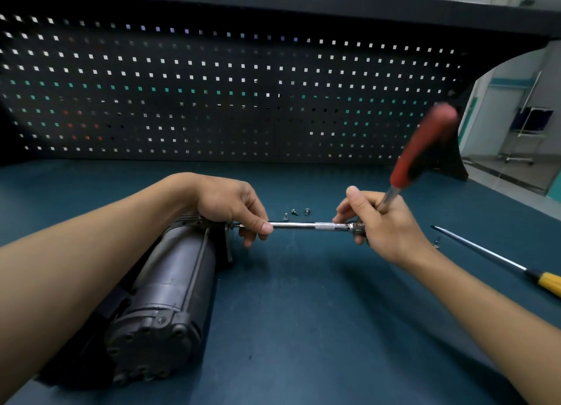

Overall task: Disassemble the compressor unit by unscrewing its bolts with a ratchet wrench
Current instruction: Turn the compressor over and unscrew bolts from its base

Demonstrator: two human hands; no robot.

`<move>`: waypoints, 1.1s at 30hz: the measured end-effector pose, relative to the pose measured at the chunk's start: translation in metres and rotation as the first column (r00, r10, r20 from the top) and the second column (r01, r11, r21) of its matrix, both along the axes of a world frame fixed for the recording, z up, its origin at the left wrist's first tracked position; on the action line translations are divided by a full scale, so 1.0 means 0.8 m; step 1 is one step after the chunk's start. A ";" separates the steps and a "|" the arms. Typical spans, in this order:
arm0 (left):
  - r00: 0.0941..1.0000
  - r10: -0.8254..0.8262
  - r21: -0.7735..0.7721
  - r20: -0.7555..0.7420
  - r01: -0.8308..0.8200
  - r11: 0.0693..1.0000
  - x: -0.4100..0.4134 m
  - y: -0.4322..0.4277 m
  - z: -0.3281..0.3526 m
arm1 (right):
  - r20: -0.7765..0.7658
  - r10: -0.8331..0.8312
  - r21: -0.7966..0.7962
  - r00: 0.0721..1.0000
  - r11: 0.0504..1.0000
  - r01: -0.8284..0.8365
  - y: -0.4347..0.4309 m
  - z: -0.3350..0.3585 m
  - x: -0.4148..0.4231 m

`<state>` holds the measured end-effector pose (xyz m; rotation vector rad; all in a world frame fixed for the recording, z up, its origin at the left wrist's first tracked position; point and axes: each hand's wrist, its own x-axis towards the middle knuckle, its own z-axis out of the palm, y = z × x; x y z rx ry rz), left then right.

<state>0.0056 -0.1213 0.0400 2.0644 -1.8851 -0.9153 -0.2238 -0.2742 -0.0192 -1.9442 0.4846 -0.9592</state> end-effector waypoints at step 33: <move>1.000 -0.010 -0.007 0.007 0.010 1.000 0.004 -0.003 -0.003 | -0.147 0.164 0.782 0.975 0.623 0.013 -0.001 0.000 0.001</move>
